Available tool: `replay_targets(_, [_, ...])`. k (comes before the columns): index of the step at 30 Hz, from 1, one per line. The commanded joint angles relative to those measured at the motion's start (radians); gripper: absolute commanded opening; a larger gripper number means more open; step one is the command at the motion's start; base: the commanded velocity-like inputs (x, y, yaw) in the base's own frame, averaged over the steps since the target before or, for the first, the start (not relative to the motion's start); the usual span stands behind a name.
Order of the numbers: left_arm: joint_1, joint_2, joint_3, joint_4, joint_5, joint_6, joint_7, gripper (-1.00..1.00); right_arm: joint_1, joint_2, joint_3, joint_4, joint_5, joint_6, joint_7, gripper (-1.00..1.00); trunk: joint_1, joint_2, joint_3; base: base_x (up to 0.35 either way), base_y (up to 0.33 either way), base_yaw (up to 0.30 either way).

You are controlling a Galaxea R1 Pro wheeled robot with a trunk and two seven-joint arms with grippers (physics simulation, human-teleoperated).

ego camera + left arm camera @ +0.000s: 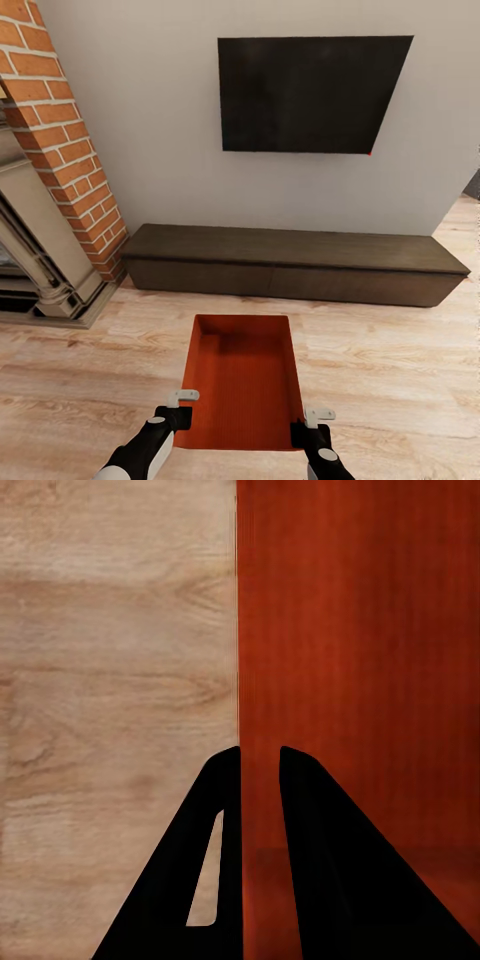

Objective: Move the two storage containers from the living room to the garage. In the garage, place one container on the floor and stack the other container on top of it (either order is fine).

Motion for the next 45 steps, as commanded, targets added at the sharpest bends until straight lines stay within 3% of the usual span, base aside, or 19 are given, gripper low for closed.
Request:
replay_targets(1, [-0.001, -0.012, -0.012, -0.005, 0.002, 0.006, 0.004, -1.00, 0.000, 0.002, 0.001, 0.019, 0.003, 0.026, 0.001, -1.00, -0.004, 0.007, 0.003, 0.000, 0.000, -0.149])
replay_targets(45, [-0.001, -0.012, -0.013, -0.005, 0.002, 0.005, 0.004, -1.00, 0.000, 0.002, 0.000, 0.019, 0.003, 0.026, 0.001, -1.00, -0.173, 0.315, 0.140, 0.000, 0.000, -0.152])
